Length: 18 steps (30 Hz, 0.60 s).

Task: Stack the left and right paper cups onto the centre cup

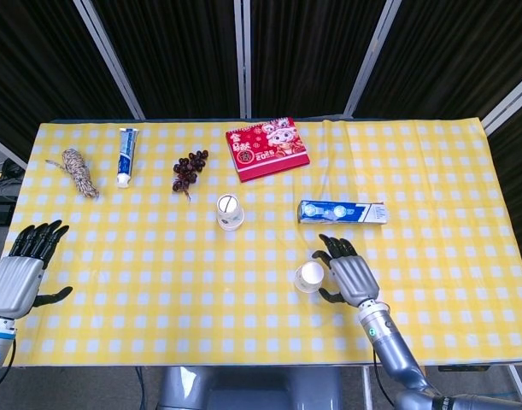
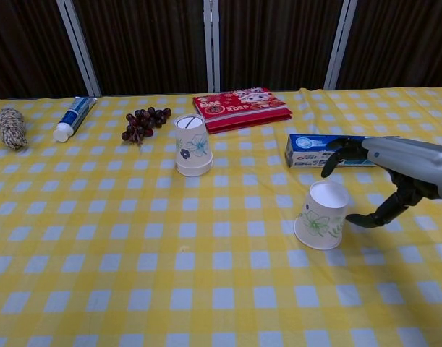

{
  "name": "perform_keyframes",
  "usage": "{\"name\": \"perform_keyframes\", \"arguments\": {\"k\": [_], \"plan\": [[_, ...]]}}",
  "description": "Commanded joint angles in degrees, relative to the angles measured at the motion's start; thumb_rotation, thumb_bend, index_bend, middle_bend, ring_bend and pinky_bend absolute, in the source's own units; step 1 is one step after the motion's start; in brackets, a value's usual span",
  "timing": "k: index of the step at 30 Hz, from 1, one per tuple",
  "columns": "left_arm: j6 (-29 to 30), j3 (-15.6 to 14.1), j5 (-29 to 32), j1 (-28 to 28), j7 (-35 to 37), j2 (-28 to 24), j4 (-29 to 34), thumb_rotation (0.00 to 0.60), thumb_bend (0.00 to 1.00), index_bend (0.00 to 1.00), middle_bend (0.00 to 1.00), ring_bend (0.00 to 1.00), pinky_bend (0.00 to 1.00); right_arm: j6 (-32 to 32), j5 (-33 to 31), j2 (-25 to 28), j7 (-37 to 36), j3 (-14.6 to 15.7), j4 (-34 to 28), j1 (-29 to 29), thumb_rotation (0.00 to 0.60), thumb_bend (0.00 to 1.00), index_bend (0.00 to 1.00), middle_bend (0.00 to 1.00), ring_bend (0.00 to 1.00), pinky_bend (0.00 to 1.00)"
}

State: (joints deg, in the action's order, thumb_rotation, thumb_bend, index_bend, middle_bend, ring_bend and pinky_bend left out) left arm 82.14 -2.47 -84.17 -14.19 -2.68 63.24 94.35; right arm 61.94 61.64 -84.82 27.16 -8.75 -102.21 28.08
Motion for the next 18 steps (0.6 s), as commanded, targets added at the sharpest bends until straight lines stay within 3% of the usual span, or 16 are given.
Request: {"name": "perform_keyframes", "arguments": {"k": [1,11,18], "plan": [[-0.2,0.3,0.0,0.2,0.2,0.0,-0.1,0.600,0.10,0.01,0.00,0.00,0.00,-0.2,-0.5,-0.6,0.2,0.3,0.4,0.4,0.600,0.22,0.31,0.00,0.00,0.00],[-0.7,1.3,-0.3,0.8,1.1,-0.3,-0.1,0.600,0.10,0.01,0.00,0.00,0.00,-0.5,-1.9,-3.0,0.3,0.4,2.4,2.0,0.600,0.31,0.37,0.03,0.00,0.00],[-1.1,1.8,-0.4,1.1,1.3,-0.3,-0.2,0.600,0.10,0.01,0.00,0.00,0.00,1.6,0.3,-3.3,-0.8,-1.8,1.6,3.1,0.600,0.32,0.41,0.05,0.00,0.00]]}}
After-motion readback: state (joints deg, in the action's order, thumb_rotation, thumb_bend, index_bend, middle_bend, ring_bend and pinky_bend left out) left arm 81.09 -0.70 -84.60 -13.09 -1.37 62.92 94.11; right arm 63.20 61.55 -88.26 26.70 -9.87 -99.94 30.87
